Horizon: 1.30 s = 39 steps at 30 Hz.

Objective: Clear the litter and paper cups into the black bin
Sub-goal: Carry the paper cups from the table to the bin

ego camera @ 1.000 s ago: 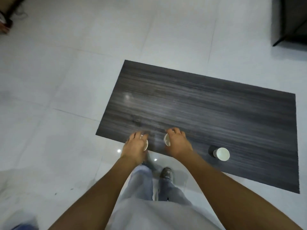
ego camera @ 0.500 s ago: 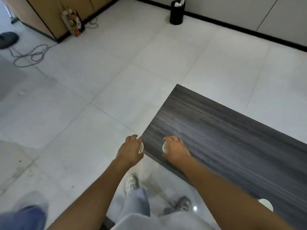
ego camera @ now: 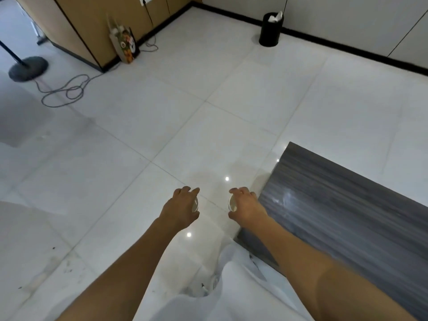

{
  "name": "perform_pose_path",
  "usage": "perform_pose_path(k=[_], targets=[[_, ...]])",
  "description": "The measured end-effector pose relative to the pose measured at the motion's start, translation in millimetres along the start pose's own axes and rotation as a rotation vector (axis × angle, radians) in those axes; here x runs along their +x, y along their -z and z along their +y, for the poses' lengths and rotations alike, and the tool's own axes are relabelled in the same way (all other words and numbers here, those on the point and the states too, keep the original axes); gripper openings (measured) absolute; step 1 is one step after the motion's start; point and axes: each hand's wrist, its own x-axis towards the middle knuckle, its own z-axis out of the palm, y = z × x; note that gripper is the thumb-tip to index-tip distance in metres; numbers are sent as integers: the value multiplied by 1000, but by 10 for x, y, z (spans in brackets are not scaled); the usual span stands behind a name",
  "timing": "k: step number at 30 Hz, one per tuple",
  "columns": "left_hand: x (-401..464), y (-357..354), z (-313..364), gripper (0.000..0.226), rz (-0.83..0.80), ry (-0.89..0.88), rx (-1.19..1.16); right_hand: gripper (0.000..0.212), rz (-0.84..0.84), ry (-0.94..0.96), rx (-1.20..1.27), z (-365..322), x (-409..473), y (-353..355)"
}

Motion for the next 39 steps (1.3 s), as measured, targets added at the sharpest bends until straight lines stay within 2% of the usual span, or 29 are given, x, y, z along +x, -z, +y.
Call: perform_pose_path(k=[9, 15, 26, 33, 39], targets=[[1494, 725, -161, 68, -3, -89, 11, 67, 44, -71, 12, -222, 1391, 605], [2651, 1422, -79, 67, -11, -124, 42, 66, 93, -114, 74, -307, 2314, 1320], [4714, 2414, 550, 68, -53, -324, 79, 66, 204, -277, 148, -39, 3854, 2617], [6383, 3259, 829, 66, -64, -397, 99, 72, 272, -334, 195, 32, 5122, 3658], [7485, 3913, 1146, 66, -63, -431, 132, 76, 299, -386, 222, 174, 5942, 4502]])
